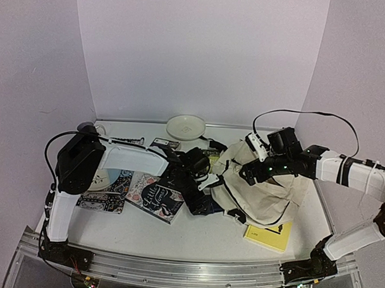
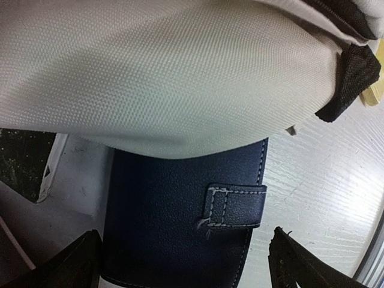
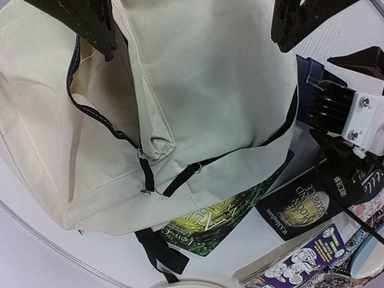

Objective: Pack the student bag
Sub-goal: Pick up the card case from the center of the board.

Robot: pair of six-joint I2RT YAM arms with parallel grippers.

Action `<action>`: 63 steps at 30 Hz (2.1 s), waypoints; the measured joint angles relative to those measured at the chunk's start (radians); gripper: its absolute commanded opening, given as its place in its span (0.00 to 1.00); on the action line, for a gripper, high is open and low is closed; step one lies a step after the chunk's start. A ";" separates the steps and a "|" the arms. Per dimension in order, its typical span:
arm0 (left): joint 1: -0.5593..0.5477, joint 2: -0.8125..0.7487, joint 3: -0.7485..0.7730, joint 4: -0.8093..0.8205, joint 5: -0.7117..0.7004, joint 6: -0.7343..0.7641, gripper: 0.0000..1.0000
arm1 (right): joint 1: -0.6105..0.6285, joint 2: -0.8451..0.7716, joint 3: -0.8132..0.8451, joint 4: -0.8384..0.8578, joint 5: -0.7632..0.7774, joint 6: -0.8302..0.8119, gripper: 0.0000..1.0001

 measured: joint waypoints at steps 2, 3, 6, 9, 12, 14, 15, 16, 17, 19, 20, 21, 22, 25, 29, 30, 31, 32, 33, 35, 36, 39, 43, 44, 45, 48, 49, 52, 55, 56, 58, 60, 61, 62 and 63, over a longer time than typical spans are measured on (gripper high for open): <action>-0.010 -0.009 0.000 0.002 -0.030 -0.015 0.99 | 0.000 0.000 -0.005 0.000 0.005 0.000 0.90; -0.015 -0.013 0.000 0.003 -0.041 -0.022 0.99 | 0.000 0.000 -0.008 0.000 0.008 0.000 0.90; -0.023 -0.014 0.001 0.004 -0.064 -0.032 0.99 | 0.000 0.000 -0.015 0.000 0.016 0.000 0.91; -0.027 -0.011 0.009 0.003 -0.078 -0.034 0.99 | 0.000 0.000 -0.021 0.003 0.024 0.000 0.92; -0.029 0.002 0.032 0.009 -0.091 -0.034 1.00 | 0.000 0.000 -0.029 0.003 0.034 0.001 0.92; -0.029 0.015 0.047 0.014 -0.104 -0.033 0.99 | 0.000 -0.001 -0.031 0.003 0.038 0.001 0.92; -0.029 0.023 0.055 0.016 -0.111 -0.033 0.99 | 0.000 -0.001 -0.031 0.004 0.039 0.002 0.92; -0.029 0.033 0.059 0.021 -0.118 -0.033 0.99 | 0.000 -0.002 -0.033 0.004 0.041 0.002 0.92; -0.029 0.040 0.063 0.022 -0.119 -0.033 0.99 | 0.000 -0.003 -0.035 0.005 0.041 0.003 0.92; -0.029 0.052 0.065 0.024 -0.119 -0.033 0.99 | 0.000 -0.006 -0.040 0.007 0.043 0.004 0.92; -0.029 0.056 0.065 0.025 -0.119 -0.032 0.99 | 0.000 -0.008 -0.042 0.008 0.044 0.004 0.93; -0.029 0.061 0.065 0.025 -0.117 -0.032 0.99 | 0.000 -0.011 -0.044 0.008 0.045 0.005 0.93; -0.029 0.064 0.065 0.025 -0.114 -0.032 0.99 | 0.000 -0.014 -0.046 0.010 0.046 0.005 0.92; -0.029 0.068 0.065 0.029 -0.102 -0.029 0.99 | 0.000 -0.021 -0.047 0.017 0.048 0.007 0.93; -0.027 0.068 0.061 0.029 -0.072 -0.028 0.98 | 0.000 -0.023 -0.047 0.029 0.050 0.008 0.93; -0.027 0.068 0.060 0.030 -0.066 -0.028 0.98 | 0.000 -0.023 -0.047 0.030 0.049 0.008 0.93; -0.026 0.068 0.057 0.031 -0.063 -0.027 0.97 | 0.000 -0.023 -0.047 0.032 0.049 0.008 0.93; -0.026 0.068 0.057 0.032 -0.062 -0.026 0.96 | 0.000 -0.023 -0.047 0.033 0.049 0.008 0.93; -0.026 0.068 0.056 0.033 -0.061 -0.025 0.96 | 0.000 -0.023 -0.047 0.034 0.049 0.008 0.93; -0.025 0.068 0.057 0.033 -0.060 -0.025 0.96 | 0.000 -0.023 -0.047 0.036 0.047 0.008 0.93; -0.024 0.068 0.056 0.032 -0.059 -0.026 0.96 | 0.000 -0.023 -0.047 0.037 0.046 0.008 0.93; -0.024 0.067 0.052 0.035 -0.057 -0.028 0.95 | 0.000 -0.023 -0.047 0.037 0.043 0.008 0.93; -0.025 0.049 0.022 0.052 -0.047 -0.034 0.95 | 0.000 -0.023 -0.047 0.037 0.041 0.008 0.93; -0.025 0.037 0.008 0.049 -0.039 -0.038 0.95 | 0.000 -0.023 -0.047 0.037 0.041 0.008 0.93; -0.027 0.025 -0.005 0.041 -0.030 -0.044 0.95 | 0.000 -0.023 -0.047 0.037 0.041 0.008 0.93; -0.034 0.004 -0.024 0.005 -0.011 -0.068 0.96 | 0.000 -0.023 -0.047 0.037 0.041 0.008 0.93; -0.036 0.000 -0.024 -0.006 -0.005 -0.077 0.96 | 0.000 -0.023 -0.047 0.037 0.041 0.008 0.93; -0.038 -0.004 -0.024 -0.025 -0.003 -0.101 0.98 | 0.000 -0.023 -0.047 0.037 0.041 0.008 0.93; -0.041 -0.005 -0.020 -0.037 -0.016 -0.137 0.99 | 0.000 -0.023 -0.047 0.037 0.041 0.008 0.93; -0.041 -0.005 -0.014 -0.046 -0.027 -0.152 0.99 | 0.000 -0.023 -0.047 0.037 0.041 0.008 0.93; -0.041 -0.005 0.002 -0.060 -0.043 -0.181 0.99 | 0.000 -0.023 -0.047 0.037 0.041 0.008 0.93; -0.042 -0.005 0.024 -0.066 -0.060 -0.212 0.99 | 0.000 -0.023 -0.047 0.037 0.041 0.008 0.93; -0.042 -0.005 0.034 -0.068 -0.066 -0.224 0.99 | 0.000 -0.023 -0.047 0.037 0.041 0.008 0.93; -0.042 -0.005 0.042 -0.067 -0.072 -0.236 0.99 | 0.000 -0.023 -0.047 0.037 0.041 0.008 0.93; -0.043 -0.003 0.049 -0.067 -0.079 -0.243 0.99 | 0.000 -0.023 -0.047 0.037 0.041 0.008 0.94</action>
